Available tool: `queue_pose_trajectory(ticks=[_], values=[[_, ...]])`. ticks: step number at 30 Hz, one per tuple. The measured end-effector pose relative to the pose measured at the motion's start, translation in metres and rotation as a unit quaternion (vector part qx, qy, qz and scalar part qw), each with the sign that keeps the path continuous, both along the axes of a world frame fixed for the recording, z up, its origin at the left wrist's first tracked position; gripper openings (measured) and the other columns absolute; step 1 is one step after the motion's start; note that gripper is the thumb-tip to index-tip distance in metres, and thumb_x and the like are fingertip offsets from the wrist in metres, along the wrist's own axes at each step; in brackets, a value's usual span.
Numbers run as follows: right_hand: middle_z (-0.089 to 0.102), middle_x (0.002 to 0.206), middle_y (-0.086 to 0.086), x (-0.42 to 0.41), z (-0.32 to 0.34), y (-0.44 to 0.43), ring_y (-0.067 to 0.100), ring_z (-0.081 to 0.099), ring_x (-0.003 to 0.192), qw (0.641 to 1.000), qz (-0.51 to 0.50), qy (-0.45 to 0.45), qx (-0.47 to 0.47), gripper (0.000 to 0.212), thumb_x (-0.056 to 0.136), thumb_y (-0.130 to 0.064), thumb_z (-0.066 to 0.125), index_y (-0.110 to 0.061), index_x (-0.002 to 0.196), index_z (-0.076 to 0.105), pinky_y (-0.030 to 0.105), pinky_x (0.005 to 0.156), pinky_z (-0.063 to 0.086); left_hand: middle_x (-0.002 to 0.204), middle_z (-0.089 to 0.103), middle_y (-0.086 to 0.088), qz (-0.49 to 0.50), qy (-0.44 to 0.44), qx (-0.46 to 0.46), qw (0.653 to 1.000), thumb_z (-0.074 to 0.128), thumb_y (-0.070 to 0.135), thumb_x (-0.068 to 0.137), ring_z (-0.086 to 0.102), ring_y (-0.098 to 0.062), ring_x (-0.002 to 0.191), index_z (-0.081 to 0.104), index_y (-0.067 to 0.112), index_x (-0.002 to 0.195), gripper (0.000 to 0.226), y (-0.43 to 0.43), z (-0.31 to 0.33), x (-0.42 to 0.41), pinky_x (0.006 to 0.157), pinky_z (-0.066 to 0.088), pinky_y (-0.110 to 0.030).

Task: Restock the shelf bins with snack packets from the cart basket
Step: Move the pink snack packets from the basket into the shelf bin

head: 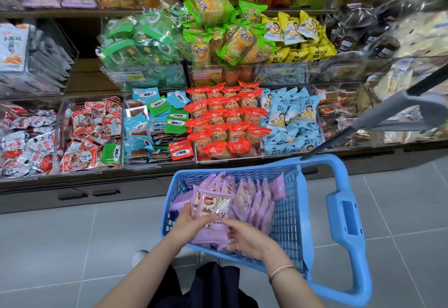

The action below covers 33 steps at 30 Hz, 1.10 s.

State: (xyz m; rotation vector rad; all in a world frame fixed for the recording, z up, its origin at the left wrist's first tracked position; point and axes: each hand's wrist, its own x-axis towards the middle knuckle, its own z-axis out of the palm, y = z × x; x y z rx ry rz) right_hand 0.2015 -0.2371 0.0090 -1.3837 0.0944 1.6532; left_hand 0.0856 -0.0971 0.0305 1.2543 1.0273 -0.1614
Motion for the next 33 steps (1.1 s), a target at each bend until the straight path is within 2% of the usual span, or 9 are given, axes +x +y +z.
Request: queue_pose_trajectory(ticks=[5,12,15,18,21,24,27,30,33], values=[[0.056,0.096,0.013,0.018,-0.052,-0.018,0.021,0.054,0.077,0.950,-0.269,0.048,-0.152,0.023,0.096,-0.026,0.050,-0.005,0.100,0.057,0.029,0.064,0.045,0.096,0.073,0.001,0.100,0.009,-0.006,0.995,0.083,0.024,0.066,0.070,-0.012,0.084,0.056,0.010,0.114,0.057,0.014,-0.005,-0.030,0.069,0.051,-0.022],[0.050,0.078,0.017,0.034,-0.099,-0.037,0.024,0.048,0.060,0.865,-0.422,0.144,-0.231,0.058,0.096,-0.051,0.041,0.004,0.081,0.048,0.031,0.059,0.054,0.092,0.073,-0.003,0.181,0.034,0.012,0.983,0.074,0.014,0.081,0.069,-0.012,0.077,0.057,0.012,0.103,0.028,0.021,-0.006,-0.066,0.064,0.050,-0.022],[0.052,0.072,0.015,0.042,-0.107,-0.035,0.023,0.052,0.061,0.830,-0.473,0.198,-0.219,0.049,0.100,-0.045,0.032,-0.004,0.078,0.049,0.028,0.050,0.056,0.080,0.074,0.003,0.198,0.039,0.016,0.979,0.071,0.012,0.083,0.070,-0.007,0.069,0.056,0.014,0.099,0.022,0.019,-0.005,-0.076,0.058,0.051,-0.017],[0.053,0.047,0.005,0.054,-0.109,-0.028,0.010,0.047,0.043,0.791,-0.517,0.253,-0.205,0.044,0.103,-0.036,0.026,-0.017,0.070,0.050,0.012,0.036,0.039,0.093,0.072,-0.005,0.206,0.043,0.015,0.977,0.069,0.012,0.084,0.070,-0.017,0.081,0.055,0.010,0.106,0.027,0.020,-0.001,-0.082,0.068,0.052,-0.025],[0.044,0.054,-0.003,0.059,-0.107,-0.025,0.005,0.037,0.052,0.767,-0.547,0.270,-0.197,0.041,0.103,-0.028,0.027,-0.017,0.067,0.043,0.014,0.036,0.031,0.105,0.068,-0.013,0.214,0.051,0.008,0.975,0.069,0.014,0.085,0.066,-0.028,0.097,0.051,0.006,0.114,0.035,0.021,0.000,-0.084,0.081,0.051,-0.035],[0.039,0.066,0.000,0.060,-0.096,-0.027,0.008,0.037,0.056,0.764,-0.572,0.238,-0.181,0.037,0.103,-0.019,0.028,-0.015,0.069,0.040,0.013,0.041,0.033,0.107,0.068,-0.014,0.217,0.051,-0.004,0.975,0.069,0.013,0.084,0.066,-0.030,0.097,0.052,0.006,0.116,0.037,0.023,-0.002,-0.081,0.078,0.052,-0.034],[0.059,0.068,-0.002,0.053,-0.075,-0.035,0.009,0.054,0.062,0.826,-0.527,0.105,-0.170,0.025,0.100,-0.013,0.039,-0.016,0.076,0.046,0.009,0.044,0.045,0.109,0.068,-0.016,0.211,0.047,-0.017,0.976,0.070,0.015,0.084,0.066,-0.032,0.099,0.052,0.006,0.116,0.038,0.026,-0.005,-0.075,0.084,0.052,-0.039],[0.062,0.072,-0.032,0.034,-0.065,-0.042,-0.008,0.059,0.074,0.873,-0.479,0.043,-0.086,0.007,0.096,-0.015,0.051,-0.017,0.090,0.047,0.003,0.068,0.046,0.113,0.067,-0.016,0.196,0.044,-0.032,0.979,0.075,0.022,0.080,0.065,-0.032,0.102,0.052,0.007,0.117,0.046,0.031,-0.007,-0.069,0.096,0.049,-0.047],[0.057,0.076,-0.002,0.024,-0.062,-0.045,0.008,0.054,0.068,0.826,-0.554,0.013,-0.098,0.013,0.093,-0.003,0.048,-0.009,0.084,0.054,0.007,0.052,0.050,0.112,0.067,-0.013,0.177,0.047,-0.035,0.982,0.078,0.039,0.062,0.064,-0.032,0.104,0.053,0.011,0.114,0.065,0.035,-0.005,-0.061,0.100,0.045,-0.051]])
